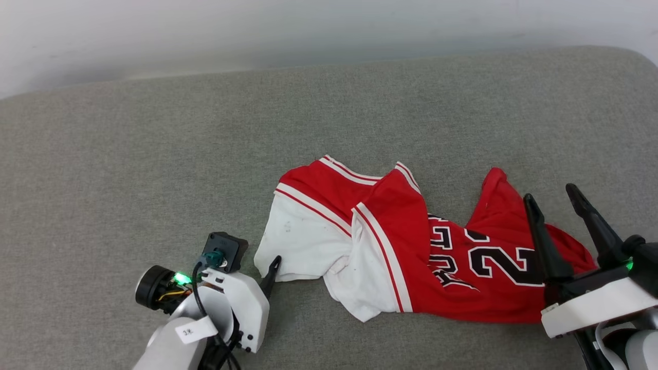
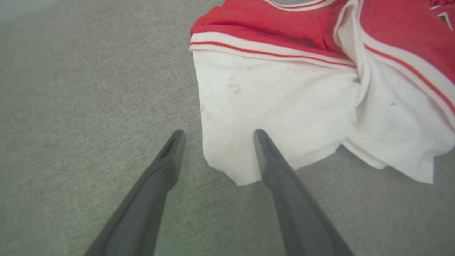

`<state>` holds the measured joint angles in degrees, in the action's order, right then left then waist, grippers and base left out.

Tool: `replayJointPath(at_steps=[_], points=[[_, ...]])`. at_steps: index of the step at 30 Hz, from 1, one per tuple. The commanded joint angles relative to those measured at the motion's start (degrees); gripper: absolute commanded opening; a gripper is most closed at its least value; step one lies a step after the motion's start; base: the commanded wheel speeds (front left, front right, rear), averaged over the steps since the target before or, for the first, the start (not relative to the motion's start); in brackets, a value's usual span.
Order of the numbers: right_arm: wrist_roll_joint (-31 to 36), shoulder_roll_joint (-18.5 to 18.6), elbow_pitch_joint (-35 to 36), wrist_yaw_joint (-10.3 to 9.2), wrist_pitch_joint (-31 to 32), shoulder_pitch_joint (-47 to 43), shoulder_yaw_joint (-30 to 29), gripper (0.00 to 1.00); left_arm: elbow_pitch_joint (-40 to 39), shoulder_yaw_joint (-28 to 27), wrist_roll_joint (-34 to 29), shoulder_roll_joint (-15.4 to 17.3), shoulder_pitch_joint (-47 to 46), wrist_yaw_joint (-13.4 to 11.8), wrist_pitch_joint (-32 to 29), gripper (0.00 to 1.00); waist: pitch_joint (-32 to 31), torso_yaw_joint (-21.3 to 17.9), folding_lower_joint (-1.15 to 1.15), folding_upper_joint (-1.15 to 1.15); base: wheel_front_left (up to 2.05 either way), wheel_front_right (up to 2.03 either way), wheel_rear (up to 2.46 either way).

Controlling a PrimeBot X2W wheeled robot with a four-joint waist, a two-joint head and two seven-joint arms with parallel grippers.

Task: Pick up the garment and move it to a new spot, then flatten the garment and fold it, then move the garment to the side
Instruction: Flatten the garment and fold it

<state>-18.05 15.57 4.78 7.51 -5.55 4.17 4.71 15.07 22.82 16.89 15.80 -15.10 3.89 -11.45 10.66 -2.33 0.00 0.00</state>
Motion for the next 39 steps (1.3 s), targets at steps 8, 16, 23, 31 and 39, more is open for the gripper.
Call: replayJointPath(at_steps=[8,16,23,31,39], points=[[0.5,0.2,-0.1,-0.04,0.1,0.7,2.1,1.0,8.4,2.8,-1.6,0.0,-3.2,0.0,-5.0,0.0,1.8,-1.0,0.0,0.0,0.0,0.0,0.0],[-0.1,0.9,-0.4,-0.04,1.7,-0.2,3.6,1.0,8.8,1.5,-1.1,0.9,-3.7,-1.3,-0.5,0.0,1.1,0.8,0.0,0.0,0.0,0.0,0.0],[-1.5,1.2,-1.8,-0.04,4.6,-2.1,4.7,1.0,3.8,-1.3,-0.1,3.2,0.6,-4.1,2.6,0.0,-1.0,3.9,0.0,0.0,0.0,0.0,0.0],[-1.5,1.7,-3.5,-0.04,7.0,-3.2,6.0,1.0,-1.5,-1.1,1.1,3.6,5.7,-4.6,4.5,1.0,-2.7,6.7,0.0,0.0,0.0,0.0,0.0],[-5.2,5.6,0.1,-0.04,16.1,-1.0,14.6,1.0,-5.7,-0.9,-1.7,3.1,5.9,-4.3,20.4,1.0,-5.0,9.8,0.0,0.0,0.0,0.0,0.0]])
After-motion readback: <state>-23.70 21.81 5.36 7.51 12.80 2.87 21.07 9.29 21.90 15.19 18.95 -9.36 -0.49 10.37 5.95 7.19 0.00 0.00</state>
